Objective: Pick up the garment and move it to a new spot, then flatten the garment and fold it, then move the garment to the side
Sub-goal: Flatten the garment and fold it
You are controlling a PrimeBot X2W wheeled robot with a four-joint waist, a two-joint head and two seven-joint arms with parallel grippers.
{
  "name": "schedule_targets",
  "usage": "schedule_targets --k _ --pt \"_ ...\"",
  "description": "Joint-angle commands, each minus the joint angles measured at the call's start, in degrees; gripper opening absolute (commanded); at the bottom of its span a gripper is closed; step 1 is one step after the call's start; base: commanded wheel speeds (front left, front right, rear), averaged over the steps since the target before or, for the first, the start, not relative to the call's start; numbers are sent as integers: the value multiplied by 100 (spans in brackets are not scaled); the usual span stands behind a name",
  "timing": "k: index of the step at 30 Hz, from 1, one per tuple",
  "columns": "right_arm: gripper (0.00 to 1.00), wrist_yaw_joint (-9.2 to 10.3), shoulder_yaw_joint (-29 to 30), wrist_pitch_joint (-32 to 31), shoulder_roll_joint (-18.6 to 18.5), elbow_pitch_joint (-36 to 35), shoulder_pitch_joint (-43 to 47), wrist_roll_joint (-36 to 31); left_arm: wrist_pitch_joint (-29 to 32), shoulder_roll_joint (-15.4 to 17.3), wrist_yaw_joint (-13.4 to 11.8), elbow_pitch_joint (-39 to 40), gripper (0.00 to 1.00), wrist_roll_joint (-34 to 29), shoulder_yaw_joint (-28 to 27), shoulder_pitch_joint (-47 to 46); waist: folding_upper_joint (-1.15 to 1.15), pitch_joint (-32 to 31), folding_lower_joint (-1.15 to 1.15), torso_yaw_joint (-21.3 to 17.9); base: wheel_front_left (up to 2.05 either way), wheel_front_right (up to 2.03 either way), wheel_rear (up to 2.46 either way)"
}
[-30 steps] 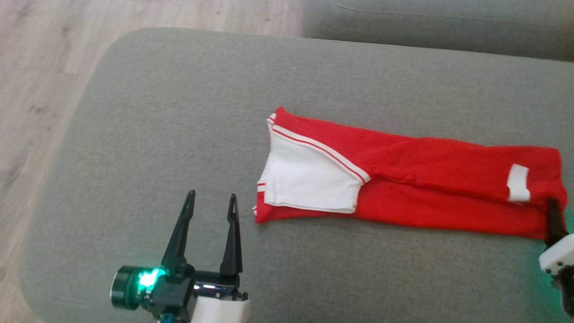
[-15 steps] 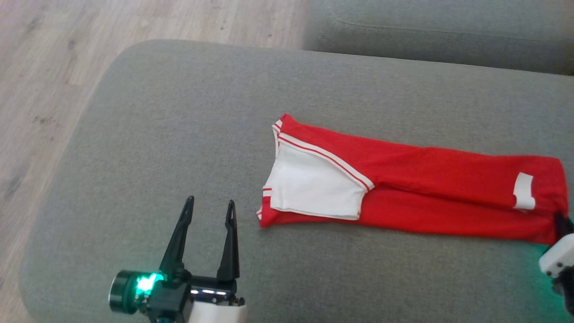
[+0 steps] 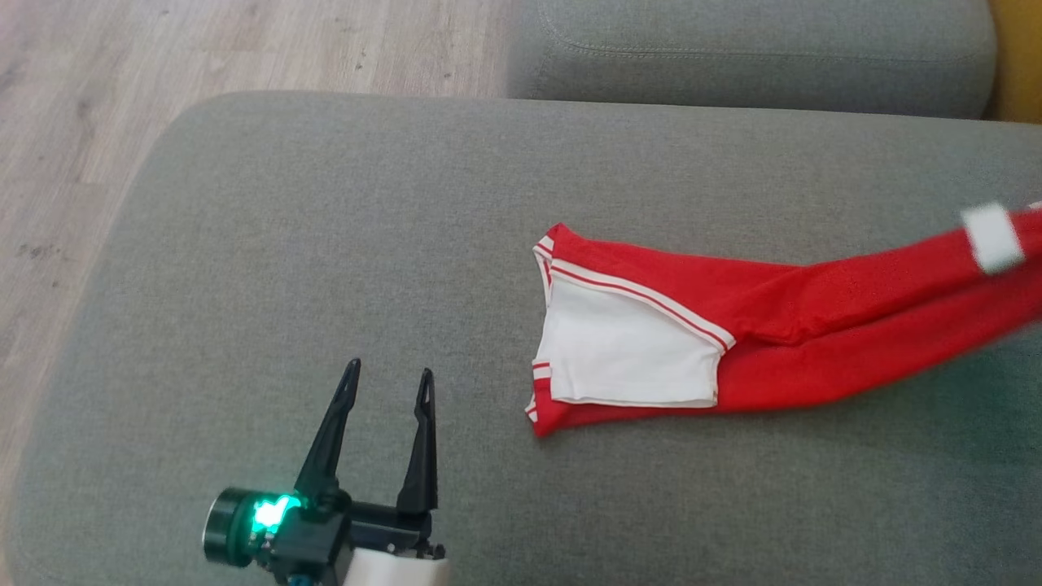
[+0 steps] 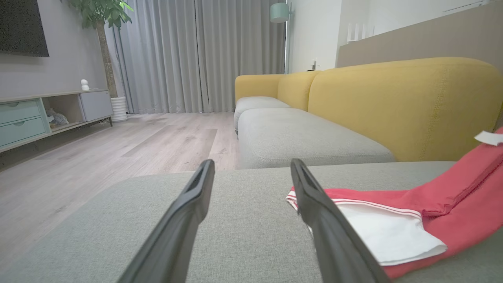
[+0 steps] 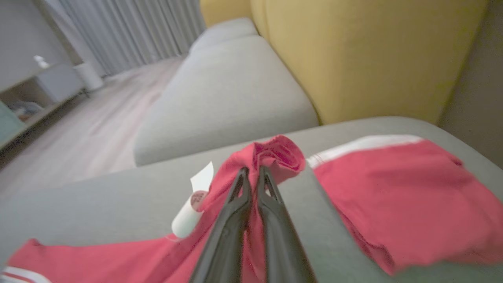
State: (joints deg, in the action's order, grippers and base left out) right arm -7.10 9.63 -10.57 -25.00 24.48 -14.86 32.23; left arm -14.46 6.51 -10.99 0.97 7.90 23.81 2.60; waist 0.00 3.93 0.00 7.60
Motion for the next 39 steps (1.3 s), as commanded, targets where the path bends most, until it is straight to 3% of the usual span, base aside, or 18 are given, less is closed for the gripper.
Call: schedule_targets --k 1,6,10,15,22,23,24,34,39 --pt "0 -39 -173 -70 -36 -461 -186 102 -53 -57 22 148 100 -78 -259 -130 0 -9 0 -2 0 0 0" --pt "0 -39 -706 -472 516 -1713 -177 137 -53 -123 139 56 100 -116 -291 -133 0 -49 0 49 0 0 0" --pt "0 -39 -1313 -633 1019 -2204 -208 -9 -53 -149 153 -84 100 -194 -344 -136 0 -49 0 157 0 0 0" --pt "0 -39 -2121 -644 1640 -2026 -274 -44 -53 -168 193 -294 100 -254 -368 -158 0 -61 0 376 0 0 0" --pt "0 -39 -3068 -585 2038 -1166 -323 -63 -53 -193 292 -482 100 -255 -384 -163 0 -33 0 614 0 0 0" --pt "54 -39 -3167 -559 2078 -1031 -322 -59 -53 -198 297 -500 100 -254 -389 -163 0 -34 0 628 0 0 0" --pt "100 -39 -3212 -438 2116 -927 -331 -70 -53 -204 300 -511 100 -251 -394 -164 0 -36 0 640 0 0 0" --pt "100 -39 -2467 1360 2177 -494 -51 45 -53 -249 231 -535 100 -200 -546 49 0 -458 0 415 0 0 0" --pt "100 -39 -2342 2265 1579 -442 443 -334 -53 -303 211 -439 100 206 -826 292 0 -676 0 85 0 0 0"
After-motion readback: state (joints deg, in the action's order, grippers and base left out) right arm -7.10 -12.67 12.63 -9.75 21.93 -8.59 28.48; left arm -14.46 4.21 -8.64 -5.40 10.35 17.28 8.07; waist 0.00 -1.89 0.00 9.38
